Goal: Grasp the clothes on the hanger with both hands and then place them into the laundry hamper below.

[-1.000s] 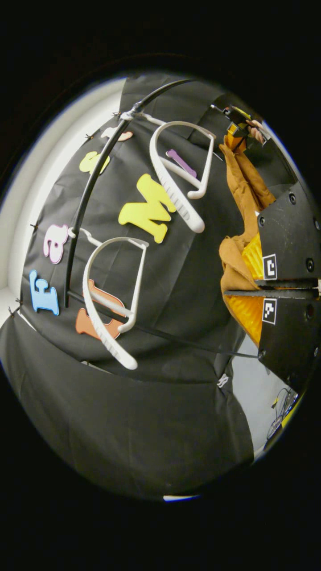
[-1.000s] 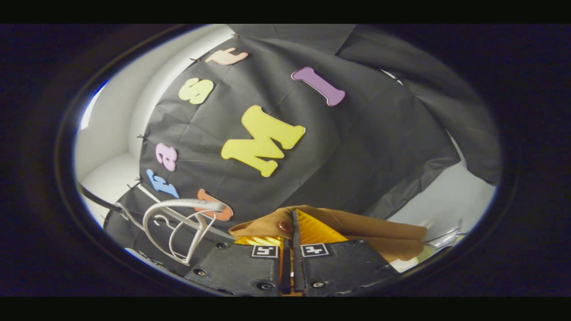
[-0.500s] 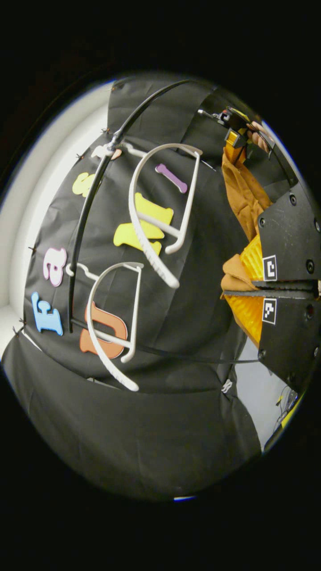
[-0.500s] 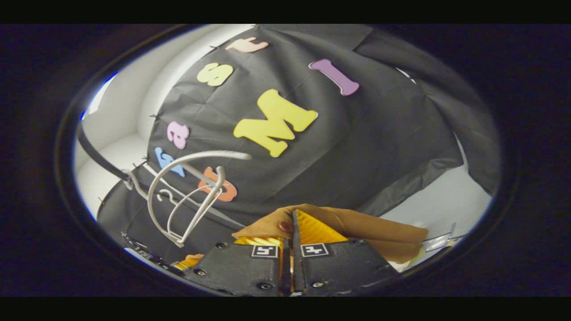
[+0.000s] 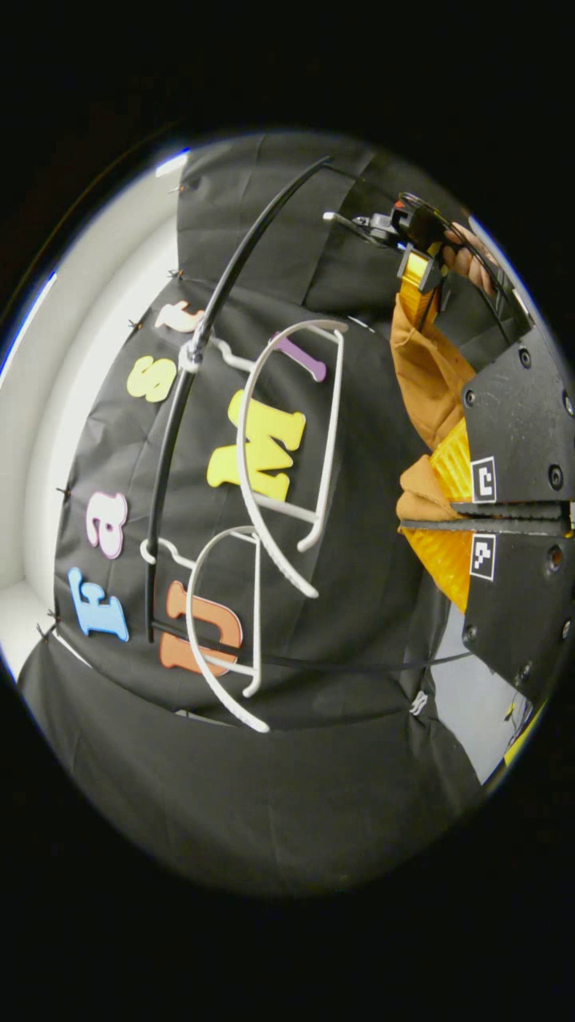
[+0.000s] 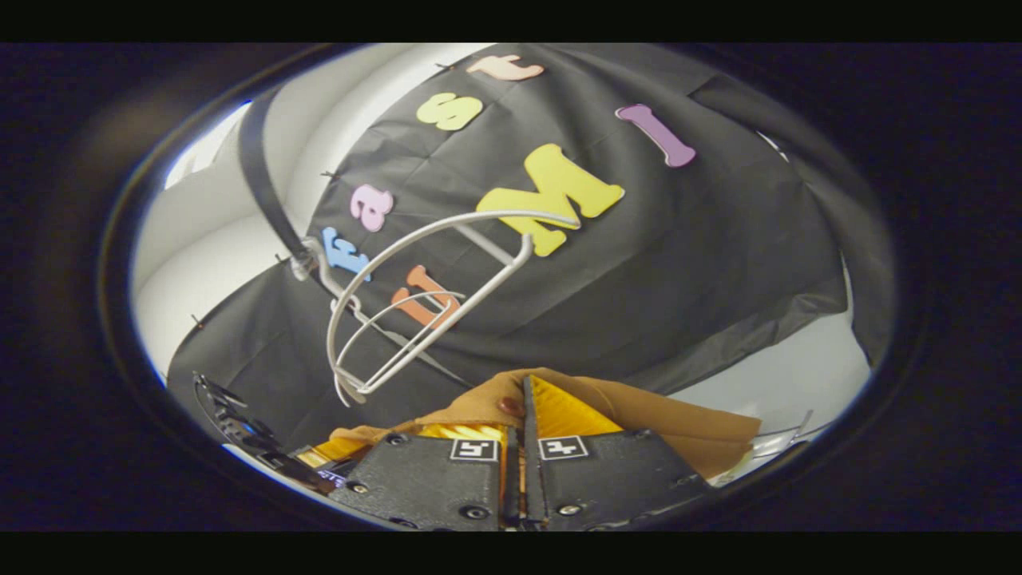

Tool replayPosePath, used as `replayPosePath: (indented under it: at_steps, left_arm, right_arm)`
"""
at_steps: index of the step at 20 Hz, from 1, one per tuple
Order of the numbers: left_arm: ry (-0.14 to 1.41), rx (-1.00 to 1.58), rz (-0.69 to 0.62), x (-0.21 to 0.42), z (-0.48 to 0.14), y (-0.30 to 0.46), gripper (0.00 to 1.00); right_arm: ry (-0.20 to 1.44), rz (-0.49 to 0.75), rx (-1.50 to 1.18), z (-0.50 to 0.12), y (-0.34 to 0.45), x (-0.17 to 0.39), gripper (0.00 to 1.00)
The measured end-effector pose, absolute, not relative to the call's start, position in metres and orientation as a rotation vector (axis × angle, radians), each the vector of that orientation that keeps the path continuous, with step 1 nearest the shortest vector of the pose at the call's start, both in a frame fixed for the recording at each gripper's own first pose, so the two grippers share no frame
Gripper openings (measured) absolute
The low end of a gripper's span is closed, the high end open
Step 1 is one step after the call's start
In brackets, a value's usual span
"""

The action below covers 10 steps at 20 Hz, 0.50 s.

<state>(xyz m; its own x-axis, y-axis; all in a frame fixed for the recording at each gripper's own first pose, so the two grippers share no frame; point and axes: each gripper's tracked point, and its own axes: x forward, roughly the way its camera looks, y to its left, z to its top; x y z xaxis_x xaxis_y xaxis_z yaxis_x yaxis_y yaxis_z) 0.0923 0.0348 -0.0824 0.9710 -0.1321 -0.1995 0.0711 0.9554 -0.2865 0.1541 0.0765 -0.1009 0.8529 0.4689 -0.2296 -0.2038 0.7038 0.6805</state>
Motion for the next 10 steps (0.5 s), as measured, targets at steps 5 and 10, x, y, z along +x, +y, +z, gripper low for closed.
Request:
replayPosePath:
  at_steps: [5, 10]
  left_arm:
    - [0.228, -0.259, -0.167, 0.079, -0.070, 0.009, 0.00]
    - [0.221, -0.231, -0.200, 0.072, -0.063, -0.010, 0.00]
  right_arm:
    - [0.418, 0.454, 0.684, -0.098, 0.110, 0.131, 0.06]
    - [0.425, 0.526, 0.678, -0.087, 0.140, 0.111, 0.00]
